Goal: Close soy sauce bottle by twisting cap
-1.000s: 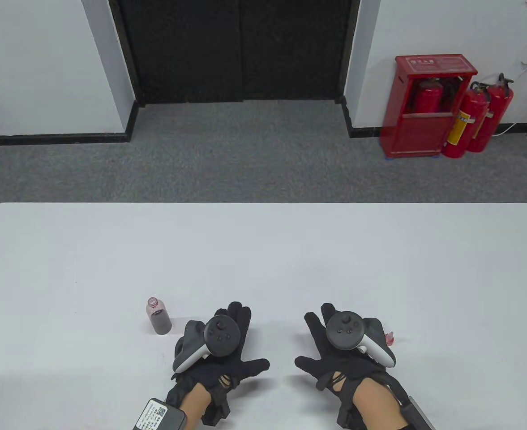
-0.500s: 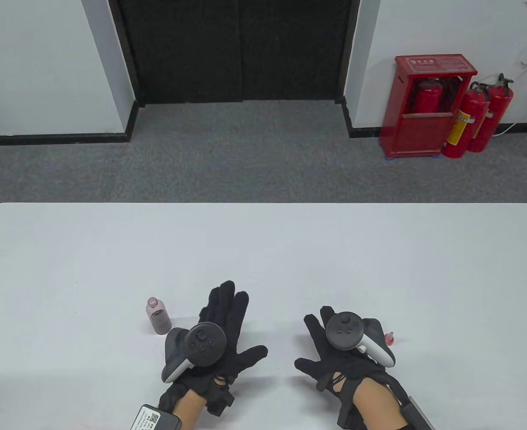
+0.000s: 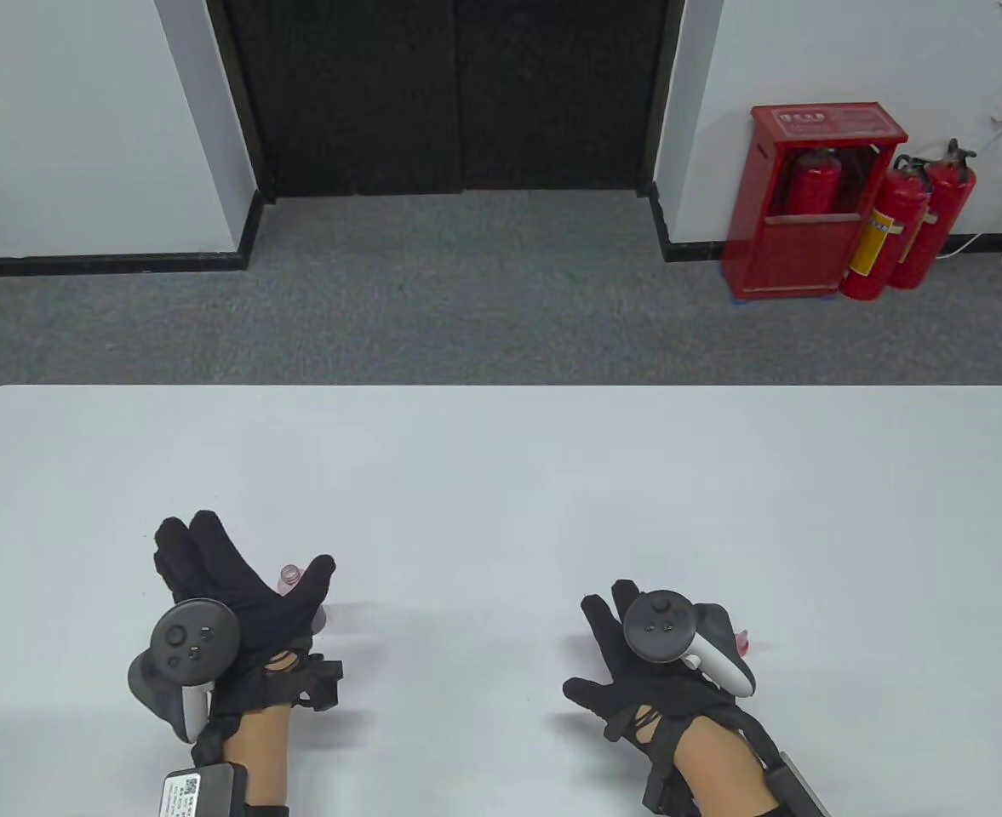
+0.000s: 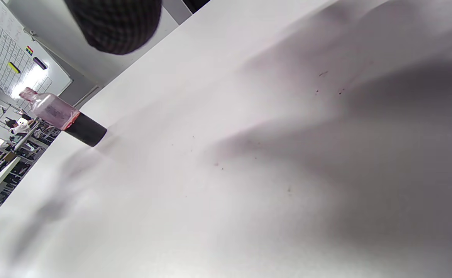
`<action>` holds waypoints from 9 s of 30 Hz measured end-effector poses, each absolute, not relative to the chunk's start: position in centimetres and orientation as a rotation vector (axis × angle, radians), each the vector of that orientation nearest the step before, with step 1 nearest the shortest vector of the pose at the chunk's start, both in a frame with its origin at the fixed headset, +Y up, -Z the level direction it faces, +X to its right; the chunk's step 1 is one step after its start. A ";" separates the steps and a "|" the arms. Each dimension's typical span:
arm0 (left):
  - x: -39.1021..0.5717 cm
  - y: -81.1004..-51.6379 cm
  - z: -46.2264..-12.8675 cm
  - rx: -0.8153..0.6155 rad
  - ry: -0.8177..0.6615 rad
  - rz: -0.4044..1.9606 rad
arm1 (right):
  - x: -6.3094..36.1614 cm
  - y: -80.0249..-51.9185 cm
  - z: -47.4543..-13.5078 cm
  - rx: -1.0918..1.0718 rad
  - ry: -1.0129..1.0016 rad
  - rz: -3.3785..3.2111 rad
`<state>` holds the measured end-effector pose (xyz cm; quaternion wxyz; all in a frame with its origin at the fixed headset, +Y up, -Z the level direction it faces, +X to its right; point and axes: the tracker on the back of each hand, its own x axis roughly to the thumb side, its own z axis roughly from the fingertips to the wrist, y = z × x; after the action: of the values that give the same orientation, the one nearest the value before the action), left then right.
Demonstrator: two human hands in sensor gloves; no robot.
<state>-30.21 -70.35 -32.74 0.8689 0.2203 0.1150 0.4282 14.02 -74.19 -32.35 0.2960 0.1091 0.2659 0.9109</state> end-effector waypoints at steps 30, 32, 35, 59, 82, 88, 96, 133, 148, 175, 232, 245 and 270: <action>-31.8 -77.8 -35.6 -0.106 0.571 0.834 | 14.0 -74.3 -32.3 0.291 0.738 2.420; -31.7 -77.8 -35.6 -0.117 0.571 0.829 | 14.0 -74.3 -32.3 0.289 0.741 2.421; -31.6 -77.8 -35.6 -0.115 0.571 0.811 | 14.0 -74.3 -32.3 0.289 0.744 2.420; -24.4 -75.3 -35.6 0.048 0.166 0.693 | 14.4 -74.2 -32.5 0.278 0.730 2.395; -16.7 -74.9 -34.6 -0.088 -0.203 0.625 | 29.2 -72.7 -34.6 -0.430 0.272 2.365; -16.5 -75.4 -34.6 -0.112 -0.215 0.600 | 29.6 -75.6 -35.2 -0.636 0.411 2.414; -16.3 -75.8 -34.7 -0.130 -0.225 0.585 | 27.2 -76.1 -35.8 -0.706 0.428 2.626; -12.1 -75.8 -33.5 -0.320 -0.370 0.339 | 11.4 -72.8 -31.9 0.557 0.214 2.154; -12.2 -75.9 -33.4 -0.317 -0.358 0.328 | 10.4 -73.3 -31.5 0.589 0.159 2.226; -11.7 -76.0 -33.2 -0.303 -0.385 0.311 | 10.6 -73.4 -31.6 0.536 0.165 2.254; -11.9 -75.8 -33.1 -0.342 -0.383 0.387 | 10.0 -73.0 -31.3 0.786 0.185 2.331; -11.8 -75.9 -33.1 -0.354 -0.386 0.388 | 10.0 -72.9 -31.2 0.766 0.190 2.333; -11.5 -75.9 -33.0 -0.363 -0.398 0.377 | 10.3 -73.0 -31.5 0.668 0.212 2.338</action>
<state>-11.52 -75.92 -32.96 0.9464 -0.1784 -0.1955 0.1852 10.29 -73.01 -31.49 0.3431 0.2571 0.0815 0.8998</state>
